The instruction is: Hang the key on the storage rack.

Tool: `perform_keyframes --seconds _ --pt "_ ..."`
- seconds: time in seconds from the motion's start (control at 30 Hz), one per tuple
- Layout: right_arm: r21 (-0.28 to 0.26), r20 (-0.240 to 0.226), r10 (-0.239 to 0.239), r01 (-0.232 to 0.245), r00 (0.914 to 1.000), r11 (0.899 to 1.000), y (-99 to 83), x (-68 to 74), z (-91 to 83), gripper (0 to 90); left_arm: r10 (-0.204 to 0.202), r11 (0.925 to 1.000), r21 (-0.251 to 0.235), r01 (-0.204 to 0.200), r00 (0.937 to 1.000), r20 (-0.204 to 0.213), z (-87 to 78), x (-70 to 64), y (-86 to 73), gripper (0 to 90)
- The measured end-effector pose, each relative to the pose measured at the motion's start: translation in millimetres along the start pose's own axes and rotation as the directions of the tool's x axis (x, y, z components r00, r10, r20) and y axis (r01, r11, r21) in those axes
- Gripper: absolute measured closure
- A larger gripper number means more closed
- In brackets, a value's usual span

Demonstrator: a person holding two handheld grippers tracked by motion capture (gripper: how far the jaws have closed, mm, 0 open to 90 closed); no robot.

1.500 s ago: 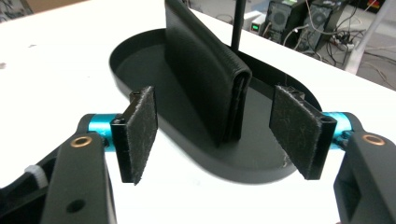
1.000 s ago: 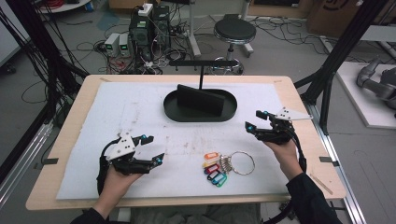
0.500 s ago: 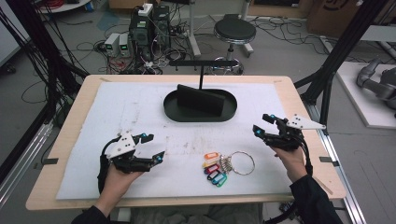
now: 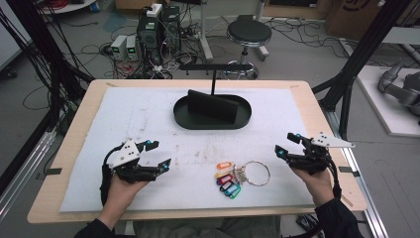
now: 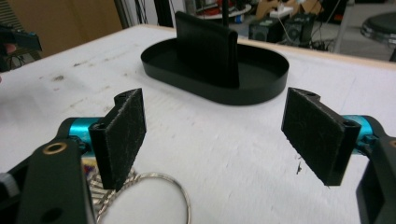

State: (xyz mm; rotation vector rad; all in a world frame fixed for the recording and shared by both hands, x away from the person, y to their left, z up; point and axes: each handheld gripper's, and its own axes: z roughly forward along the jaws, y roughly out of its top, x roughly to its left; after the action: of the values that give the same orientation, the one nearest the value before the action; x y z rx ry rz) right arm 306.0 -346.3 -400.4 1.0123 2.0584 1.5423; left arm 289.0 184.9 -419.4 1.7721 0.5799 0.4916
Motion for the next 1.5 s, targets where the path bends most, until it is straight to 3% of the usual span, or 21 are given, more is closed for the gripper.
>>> perform_keyframes --seconds 0.17,0.37,0.57,0.6,0.63,0.87,0.9,0.93,1.0,1.07,1.23,1.5 --pt "0.063 -0.016 0.013 -0.012 0.9998 0.998 -15.3 7.4 -3.6 45.4 -0.001 1.0 -0.004 0.001 1.0 -0.007 3.5 2.5 1.8 24.9" --pt "0.136 0.009 0.043 -0.044 0.999 0.99 -23.2 8.6 1.8 53.4 0.008 1.0 -0.005 -0.008 1.0 -0.003 7.0 0.4 4.5 24.9" --pt "0.214 0.013 0.03 -0.032 0.9995 0.976 -30.4 10.9 14.5 61.2 0.009 1.0 -0.002 -0.009 1.0 -0.003 8.7 -0.1 4.8 24.9" --pt "0.247 0.005 0.029 -0.03 0.9996 0.968 -32.4 12.3 20.1 62.6 0.008 1.0 -0.002 -0.008 1.0 -0.001 8.7 0.0 4.7 24.9" --pt "0.247 0.005 0.029 -0.03 0.9996 0.968 -32.4 12.3 20.1 63.5 0.008 1.0 -0.001 -0.008 1.0 -0.002 8.8 0.0 4.6 24.9" --pt "0.363 0.017 0.004 -0.01 0.9998 0.932 -37.1 16.2 39.2 68.2 0.01 0.9999 0.003 -0.01 0.9999 -0.004 7.8 -0.7 3.4 24.9" --pt "0.395 0.015 -0.003 -0.004 0.9999 0.919 -38.6 16.8 43.4 69.6 0.012 0.9999 0.005 -0.012 0.9999 -0.005 7.2 -0.6 3.3 24.9" --pt "0.395 0.015 -0.003 -0.004 0.9999 0.919 -38.6 16.8 43.4 69.6 0.011 0.9999 0.003 -0.011 0.9999 -0.005 7.0 -0.7 3.1 24.9" --pt "0.418 0.017 -0.02 0.011 0.9997 0.908 -40.4 18.0 46.3 70.2 0.012 0.9999 0.005 -0.012 0.9999 -0.008 5.8 -0.5 2.8 24.9" --pt "0.419 0.039 -0.047 0.027 0.9981 0.908 -40.9 19.9 46.7 74.9 0.008 1.0 0.003 -0.008 0.9999 -0.009 5.0 -0.8 2.3 24.9" --pt "0.418 0.052 -0.04 0.015 0.9978 0.908 -41.1 18.8 47.2 86.0 0.011 0.9999 0.004 -0.011 0.9999 -0.011 4.3 -1.8 1.9 24.9" --pt "0.421 0.056 -0.036 0.009 0.9978 0.907 -39.2 19.6 47.8 87.5 0.013 0.9999 0.006 -0.013 0.9998 -0.012 4.2 -2.2 1.9 24.9"
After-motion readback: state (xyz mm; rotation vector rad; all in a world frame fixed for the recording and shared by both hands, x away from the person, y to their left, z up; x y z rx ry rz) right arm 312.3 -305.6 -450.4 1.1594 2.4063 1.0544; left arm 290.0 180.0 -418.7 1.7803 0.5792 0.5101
